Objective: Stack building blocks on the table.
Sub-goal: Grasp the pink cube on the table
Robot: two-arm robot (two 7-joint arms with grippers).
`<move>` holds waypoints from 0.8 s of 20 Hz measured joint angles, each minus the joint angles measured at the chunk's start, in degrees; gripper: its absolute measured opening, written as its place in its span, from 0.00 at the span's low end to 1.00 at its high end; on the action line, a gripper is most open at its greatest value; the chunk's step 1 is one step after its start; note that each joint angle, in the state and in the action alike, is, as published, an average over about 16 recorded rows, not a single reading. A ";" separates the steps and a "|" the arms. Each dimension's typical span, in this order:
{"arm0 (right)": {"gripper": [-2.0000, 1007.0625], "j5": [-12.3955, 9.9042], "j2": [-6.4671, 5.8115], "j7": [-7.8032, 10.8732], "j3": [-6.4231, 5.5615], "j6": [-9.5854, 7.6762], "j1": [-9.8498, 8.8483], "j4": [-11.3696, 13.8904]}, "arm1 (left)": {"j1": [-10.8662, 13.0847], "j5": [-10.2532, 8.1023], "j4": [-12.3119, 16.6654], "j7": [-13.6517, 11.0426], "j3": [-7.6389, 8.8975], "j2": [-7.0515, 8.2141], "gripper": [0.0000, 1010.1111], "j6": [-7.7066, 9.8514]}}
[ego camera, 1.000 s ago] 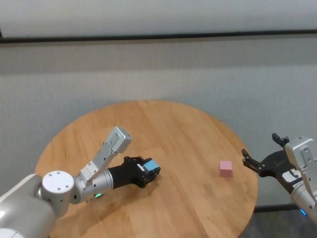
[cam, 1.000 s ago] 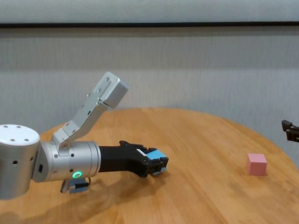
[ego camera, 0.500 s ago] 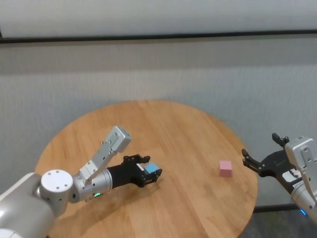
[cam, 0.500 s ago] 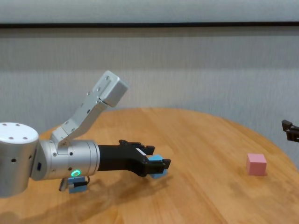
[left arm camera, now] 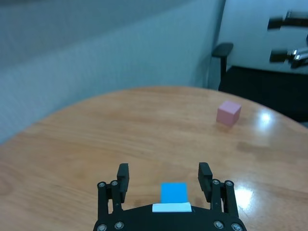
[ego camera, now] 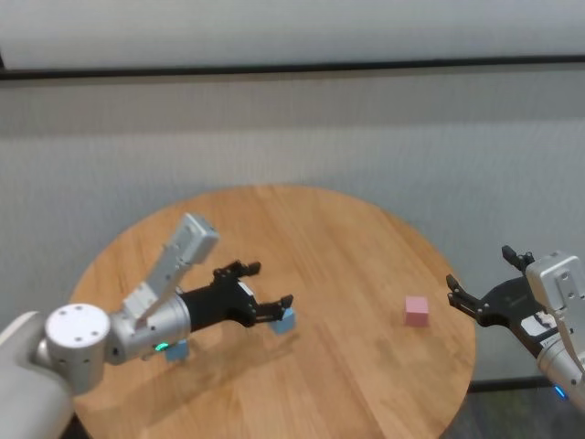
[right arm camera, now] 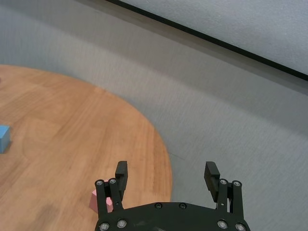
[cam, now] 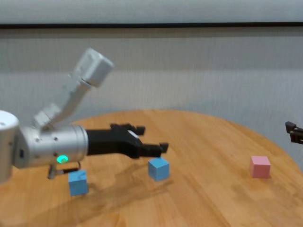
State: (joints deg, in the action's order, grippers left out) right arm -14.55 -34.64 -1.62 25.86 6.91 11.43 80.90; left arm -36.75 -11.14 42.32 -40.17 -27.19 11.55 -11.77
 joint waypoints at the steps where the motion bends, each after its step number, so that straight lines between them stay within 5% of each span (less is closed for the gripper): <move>1: 1.00 0.00 0.00 0.00 0.00 0.00 0.00 0.00 | 0.73 -0.37 1.63 -0.01 0.26 0.72 0.90 0.43; 8: 1.00 0.00 0.00 0.00 0.00 0.00 0.00 0.00 | 5.70 -3.06 11.28 0.04 1.88 5.92 0.98 2.42; 16: 1.00 0.00 0.00 0.00 0.00 0.00 0.00 0.00 | 8.55 -5.04 14.70 0.31 2.56 9.39 0.99 2.39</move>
State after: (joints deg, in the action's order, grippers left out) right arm -14.55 -34.64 -1.62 25.86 6.91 11.43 80.91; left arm -28.20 -16.18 57.02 -39.86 -24.63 20.93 -9.38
